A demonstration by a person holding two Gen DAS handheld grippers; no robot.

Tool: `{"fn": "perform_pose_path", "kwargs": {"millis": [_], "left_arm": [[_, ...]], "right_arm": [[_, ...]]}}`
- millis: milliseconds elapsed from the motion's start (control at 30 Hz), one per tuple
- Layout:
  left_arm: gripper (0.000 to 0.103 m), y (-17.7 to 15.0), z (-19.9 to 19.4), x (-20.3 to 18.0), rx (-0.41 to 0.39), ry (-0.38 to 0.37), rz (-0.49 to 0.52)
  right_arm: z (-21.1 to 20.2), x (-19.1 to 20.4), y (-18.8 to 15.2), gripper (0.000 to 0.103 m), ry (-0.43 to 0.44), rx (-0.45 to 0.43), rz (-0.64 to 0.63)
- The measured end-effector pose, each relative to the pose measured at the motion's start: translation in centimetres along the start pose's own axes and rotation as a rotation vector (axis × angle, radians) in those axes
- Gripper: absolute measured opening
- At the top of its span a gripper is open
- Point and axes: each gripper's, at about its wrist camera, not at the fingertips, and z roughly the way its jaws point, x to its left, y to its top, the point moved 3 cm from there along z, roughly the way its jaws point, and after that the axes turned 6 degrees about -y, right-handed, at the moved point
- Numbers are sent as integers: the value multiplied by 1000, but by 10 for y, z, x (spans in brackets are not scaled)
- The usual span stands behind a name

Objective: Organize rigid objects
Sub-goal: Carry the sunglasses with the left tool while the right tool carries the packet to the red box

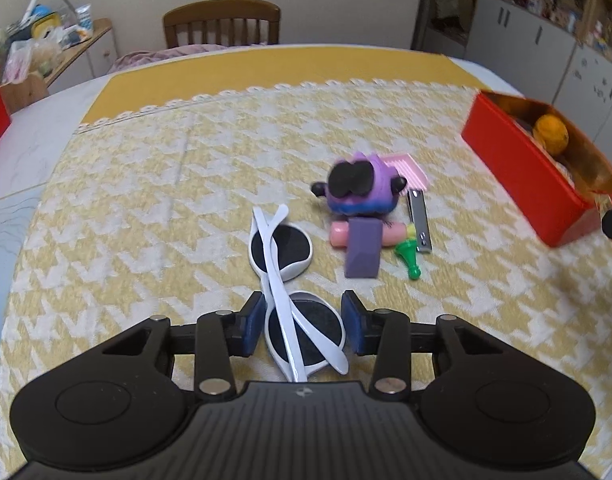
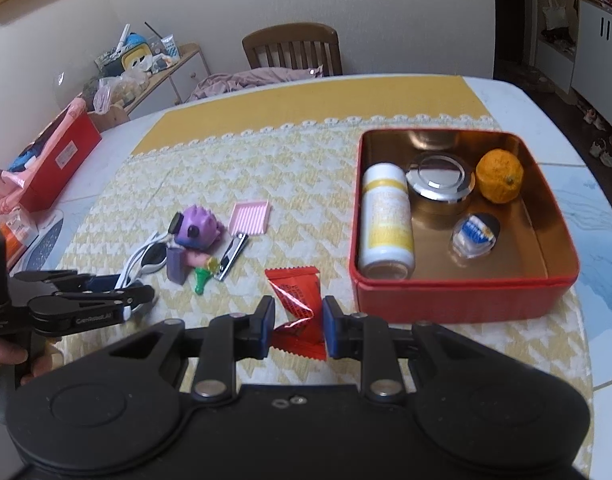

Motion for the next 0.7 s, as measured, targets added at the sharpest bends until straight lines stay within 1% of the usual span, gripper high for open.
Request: {"fn": "perform_pose_path", "kwargs": {"millis": [67, 100, 133, 167, 233, 300, 367, 433, 567, 700], "left_arm": [[40, 3, -8, 4, -15, -10, -25], [28, 4, -11, 6, -18, -13, -44], [8, 6, -14, 9, -16, -8, -63], [8, 7, -15, 12, -3, -11, -85], [6, 8, -17, 16, -2, -27, -114], [6, 8, -17, 16, -6, 0, -93], [6, 8, -17, 18, -4, 3, -104], [6, 9, -20, 17, -18, 14, -107], [6, 18, -36, 8, -60, 5, -105], [6, 30, -54, -6, -110, -29, -97]], "right_arm": [[-3, -2, 4, 24, -7, -11, 0], [-4, -3, 5, 24, -11, -16, 0], [-5, -5, 6, 24, -14, -20, 2], [-5, -7, 8, 24, -18, -23, 2], [-6, -10, 9, 24, -25, -28, 4], [-7, -14, 11, 24, -29, -32, 8], [-8, -17, 11, 24, -30, -35, 11], [-9, -20, 12, 24, -31, -39, 11], [-10, -27, 15, 24, -33, -51, 19], [-10, -41, 16, 24, -43, -54, 37]]}}
